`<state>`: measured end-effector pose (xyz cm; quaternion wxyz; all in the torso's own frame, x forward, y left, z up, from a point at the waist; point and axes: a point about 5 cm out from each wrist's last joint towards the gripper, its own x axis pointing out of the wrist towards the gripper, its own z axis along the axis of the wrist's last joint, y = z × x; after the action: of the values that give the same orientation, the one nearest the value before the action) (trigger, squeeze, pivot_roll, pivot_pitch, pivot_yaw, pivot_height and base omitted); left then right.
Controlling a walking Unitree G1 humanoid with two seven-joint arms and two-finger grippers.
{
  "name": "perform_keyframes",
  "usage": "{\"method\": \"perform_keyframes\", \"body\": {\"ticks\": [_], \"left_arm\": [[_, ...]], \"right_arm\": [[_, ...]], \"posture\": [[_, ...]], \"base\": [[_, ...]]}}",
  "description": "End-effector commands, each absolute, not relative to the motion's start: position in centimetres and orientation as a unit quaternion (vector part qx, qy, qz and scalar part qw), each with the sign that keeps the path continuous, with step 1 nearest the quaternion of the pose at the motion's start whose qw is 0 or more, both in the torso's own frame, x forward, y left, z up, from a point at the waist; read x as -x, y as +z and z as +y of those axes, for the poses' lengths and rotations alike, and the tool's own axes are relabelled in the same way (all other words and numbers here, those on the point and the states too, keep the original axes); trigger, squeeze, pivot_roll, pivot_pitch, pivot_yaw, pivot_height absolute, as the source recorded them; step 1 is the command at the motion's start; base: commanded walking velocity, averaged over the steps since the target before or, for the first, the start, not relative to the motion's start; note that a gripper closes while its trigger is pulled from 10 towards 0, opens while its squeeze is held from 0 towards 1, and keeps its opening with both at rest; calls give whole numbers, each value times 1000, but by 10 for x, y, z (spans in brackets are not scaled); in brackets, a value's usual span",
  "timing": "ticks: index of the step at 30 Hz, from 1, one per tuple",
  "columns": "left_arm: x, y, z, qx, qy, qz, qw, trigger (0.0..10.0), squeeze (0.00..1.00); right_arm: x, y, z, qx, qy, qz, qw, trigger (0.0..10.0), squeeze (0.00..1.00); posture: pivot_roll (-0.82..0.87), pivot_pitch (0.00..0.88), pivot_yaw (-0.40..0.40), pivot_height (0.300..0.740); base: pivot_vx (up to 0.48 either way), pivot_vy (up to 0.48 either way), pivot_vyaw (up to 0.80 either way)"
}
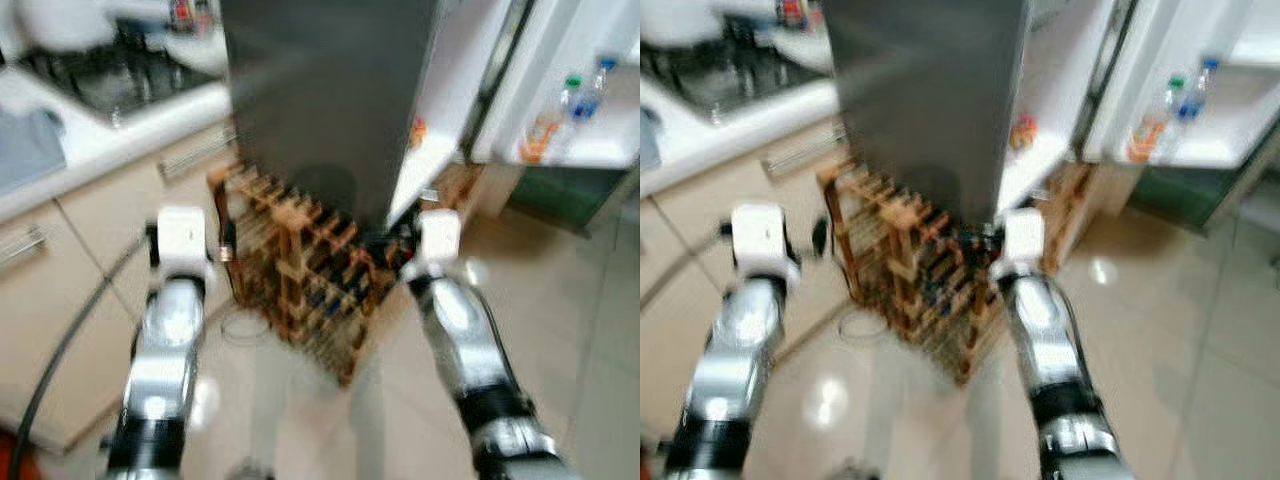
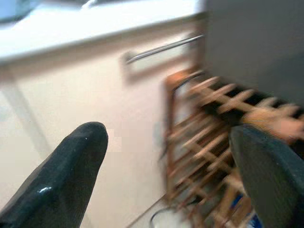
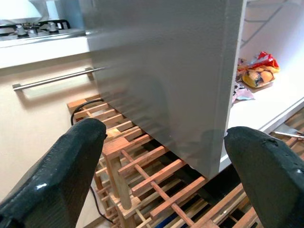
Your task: Restocking fridge
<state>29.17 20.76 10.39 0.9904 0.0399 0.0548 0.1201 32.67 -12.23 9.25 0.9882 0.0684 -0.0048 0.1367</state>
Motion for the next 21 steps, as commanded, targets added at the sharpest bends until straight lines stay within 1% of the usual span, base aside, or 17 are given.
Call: {"method": "perform_keyframes", "body": {"ticks": [1,7,10,14,16,17,21], "left_arm": [[-295,118,204,-29,122,18,992,10000,0],[-304,139,196,-41,92,-39,994,10000,0],[-311,146,192,-49,82,-52,994,10000,0],[-316,146,187,-54,68,-51,995,10000,0],[-317,141,183,-38,57,-37,997,10000,0],[-315,138,181,-23,60,-33,997,10000,0],[-314,135,180,-36,66,-26,997,10000,0]], "right_arm": [[-325,90,-128,-61,128,-7,990,10000,0],[-328,89,-125,-56,128,-5,990,10000,0],[-332,90,-121,-61,127,-4,990,10000,0],[-334,95,-118,-50,136,-16,989,10000,0],[-333,95,-119,-47,135,-16,990,10000,0],[-331,92,-124,-44,131,-13,990,10000,12],[-329,89,-126,-37,130,-8,991,10000,24]], "posture": [[-42,0,-24,740],[-17,0,-21,740],[-18,0,-19,740],[-44,0,-6,740],[-50,0,-5,740],[-55,0,-10,740],[-60,0,-11,740]], "base": [[0,0,438],[0,0,442],[0,0,444],[0,0,436],[0,0,438],[0,476,431],[0,476,425]]}}
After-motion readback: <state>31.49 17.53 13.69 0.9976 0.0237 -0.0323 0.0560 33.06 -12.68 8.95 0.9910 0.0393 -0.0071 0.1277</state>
